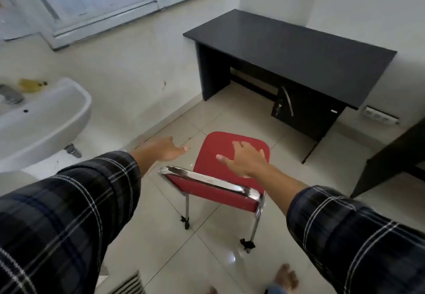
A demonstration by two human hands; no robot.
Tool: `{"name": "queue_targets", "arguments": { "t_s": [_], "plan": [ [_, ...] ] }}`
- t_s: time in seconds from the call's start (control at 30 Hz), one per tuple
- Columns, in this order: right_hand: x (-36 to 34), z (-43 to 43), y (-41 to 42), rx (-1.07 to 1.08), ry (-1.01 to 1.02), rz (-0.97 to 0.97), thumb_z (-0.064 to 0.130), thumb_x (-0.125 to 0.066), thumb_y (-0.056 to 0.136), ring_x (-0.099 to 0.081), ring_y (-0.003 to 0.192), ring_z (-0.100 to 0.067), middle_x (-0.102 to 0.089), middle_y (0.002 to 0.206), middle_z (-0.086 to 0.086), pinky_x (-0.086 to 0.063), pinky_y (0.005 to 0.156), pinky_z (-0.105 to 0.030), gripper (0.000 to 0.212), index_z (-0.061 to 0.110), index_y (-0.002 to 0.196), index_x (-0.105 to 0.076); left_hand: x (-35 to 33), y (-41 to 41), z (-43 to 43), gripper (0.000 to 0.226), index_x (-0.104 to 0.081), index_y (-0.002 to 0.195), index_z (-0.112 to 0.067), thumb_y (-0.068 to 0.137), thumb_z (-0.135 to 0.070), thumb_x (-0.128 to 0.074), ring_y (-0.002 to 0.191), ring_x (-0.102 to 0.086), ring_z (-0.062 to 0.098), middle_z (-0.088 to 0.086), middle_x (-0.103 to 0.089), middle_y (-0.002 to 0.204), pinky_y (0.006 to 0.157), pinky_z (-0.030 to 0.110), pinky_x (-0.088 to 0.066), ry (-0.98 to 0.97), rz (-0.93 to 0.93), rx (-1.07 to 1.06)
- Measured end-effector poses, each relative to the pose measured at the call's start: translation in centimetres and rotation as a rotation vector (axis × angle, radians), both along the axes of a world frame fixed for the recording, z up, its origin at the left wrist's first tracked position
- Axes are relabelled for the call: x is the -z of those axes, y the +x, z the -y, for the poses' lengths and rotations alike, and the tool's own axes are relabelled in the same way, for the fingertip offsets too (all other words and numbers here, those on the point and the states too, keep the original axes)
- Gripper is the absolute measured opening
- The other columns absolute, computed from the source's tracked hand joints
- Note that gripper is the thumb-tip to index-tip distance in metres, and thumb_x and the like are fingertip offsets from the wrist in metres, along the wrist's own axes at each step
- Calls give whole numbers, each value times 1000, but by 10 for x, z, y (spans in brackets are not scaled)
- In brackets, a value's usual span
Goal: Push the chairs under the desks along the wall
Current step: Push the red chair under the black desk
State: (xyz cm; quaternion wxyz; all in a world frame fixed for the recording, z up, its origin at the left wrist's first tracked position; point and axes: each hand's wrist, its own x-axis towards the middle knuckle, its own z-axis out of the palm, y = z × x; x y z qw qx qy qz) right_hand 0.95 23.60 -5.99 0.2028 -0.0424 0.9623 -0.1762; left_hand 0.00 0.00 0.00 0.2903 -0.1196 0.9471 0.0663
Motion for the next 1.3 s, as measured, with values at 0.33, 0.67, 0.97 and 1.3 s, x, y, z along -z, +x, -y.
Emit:
{"name": "queue_targets", "arguments": {
  "t_s": [0.33, 0.67, 0.97, 1.3],
  "plan": [
    [12, 32, 46, -203, -48, -62, 71, -23, 98, -66, 89, -23, -69, 98, -3, -53, 75, -37, 67, 21, 112, -65, 44, 46, 25, 51, -67, 110, -19, 103, -50, -26, 112, -50, 24, 4, -58, 121, 93, 34, -34, 360, -66, -200],
    [49, 20, 92, 334, -121, -508, 48, -21, 104, -44, 52, -21, -47, 54, 4, -39, 58, -35, 57, 17, 61, -45, 79, 67, -14, 43, -50, 125, -11, 99, -44, -44, 75, -55, 18, 8, -60, 101, 59, 30, -38, 670, -453, -969],
    [67, 24, 78, 1085, -492, -301, 53, -33, 94, -63, 107, -26, -70, 110, 0, -51, 96, -50, 50, 25, 95, -75, 77, 34, -8, 30, -50, 102, 1, 97, -28, -56, 115, -57, 44, 24, -57, 113, 99, 61, -45, 1375, -31, -1572],
    [55, -8, 70, 1724, -1449, 448, 21, -57, 95, -66, 105, -44, -68, 116, -20, -52, 96, -61, 31, 7, 121, -60, 88, 20, 17, 54, -39, 139, -4, 95, -28, -59, 125, -40, 61, 29, -47, 136, 81, 84, -28, 1498, 135, -1693]
  ]
}}
